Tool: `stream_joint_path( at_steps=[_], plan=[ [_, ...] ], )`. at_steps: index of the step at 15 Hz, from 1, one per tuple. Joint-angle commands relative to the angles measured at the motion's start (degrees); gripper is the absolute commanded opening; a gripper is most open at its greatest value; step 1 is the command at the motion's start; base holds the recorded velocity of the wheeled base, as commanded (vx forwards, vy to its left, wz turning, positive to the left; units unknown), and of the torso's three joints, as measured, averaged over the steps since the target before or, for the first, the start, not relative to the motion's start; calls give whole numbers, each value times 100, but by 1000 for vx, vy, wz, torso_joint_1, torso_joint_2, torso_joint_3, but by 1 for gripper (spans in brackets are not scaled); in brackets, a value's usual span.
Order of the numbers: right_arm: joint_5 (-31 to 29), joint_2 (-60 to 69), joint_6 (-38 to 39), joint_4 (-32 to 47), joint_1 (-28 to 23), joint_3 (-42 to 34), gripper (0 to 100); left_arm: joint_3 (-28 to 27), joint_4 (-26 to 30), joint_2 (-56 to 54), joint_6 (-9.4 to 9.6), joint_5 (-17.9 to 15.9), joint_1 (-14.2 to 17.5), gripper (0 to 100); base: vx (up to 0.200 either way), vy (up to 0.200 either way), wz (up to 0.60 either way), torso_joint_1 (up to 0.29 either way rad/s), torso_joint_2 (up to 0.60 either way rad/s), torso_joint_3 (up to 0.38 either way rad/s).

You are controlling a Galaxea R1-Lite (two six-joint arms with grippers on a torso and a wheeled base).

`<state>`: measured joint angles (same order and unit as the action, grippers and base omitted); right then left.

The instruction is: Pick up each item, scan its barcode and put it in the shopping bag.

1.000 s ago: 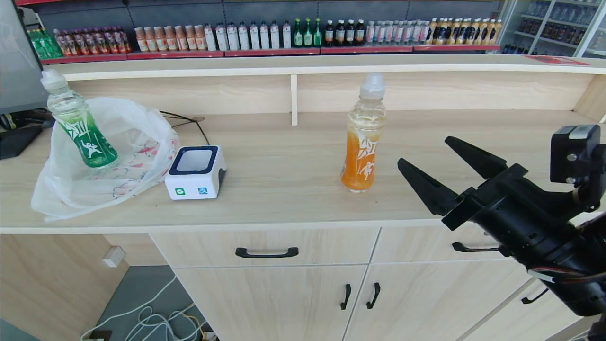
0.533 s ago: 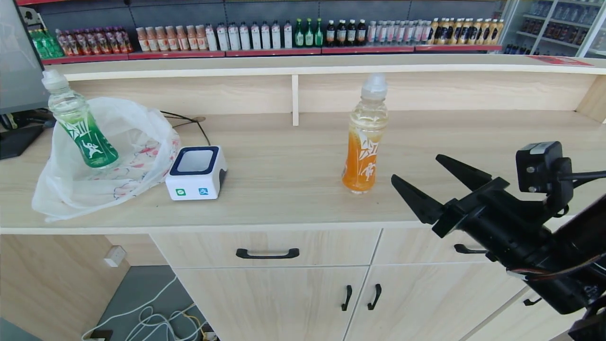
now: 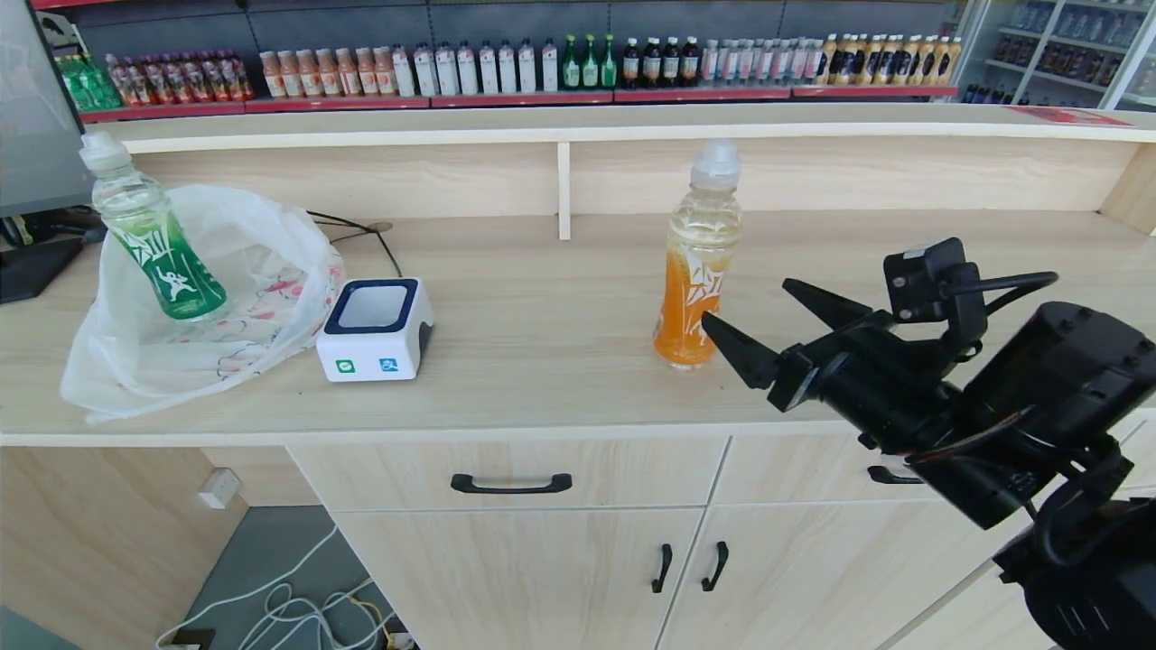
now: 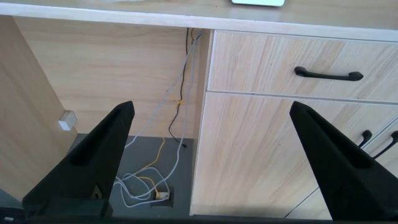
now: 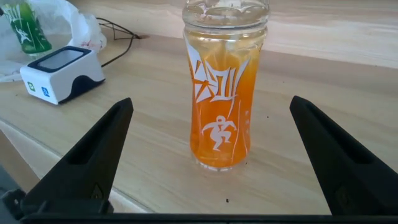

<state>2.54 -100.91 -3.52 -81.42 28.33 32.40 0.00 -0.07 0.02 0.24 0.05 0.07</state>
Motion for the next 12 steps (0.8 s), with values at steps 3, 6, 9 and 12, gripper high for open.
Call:
stream_joint_path(
  at_steps=[3,6,9,12],
  plan=[
    [1,-201,1,214,-117,398,100,0,-1,-2,2,4,1,100,0,0,0,0,0,0],
    [-113,-412,1,417,-152,732,100,0,-1,-2,2,4,1,100,0,0,0,0,0,0],
    [-131,-543,-17,830,-126,1233,100,0,-1,-2,2,4,1,100,0,0,0,0,0,0],
    [-131,-772,-87,900,-117,1523,100,0,-1,-2,-7,4,1,100,0,0,0,0,0,0]
  ],
)
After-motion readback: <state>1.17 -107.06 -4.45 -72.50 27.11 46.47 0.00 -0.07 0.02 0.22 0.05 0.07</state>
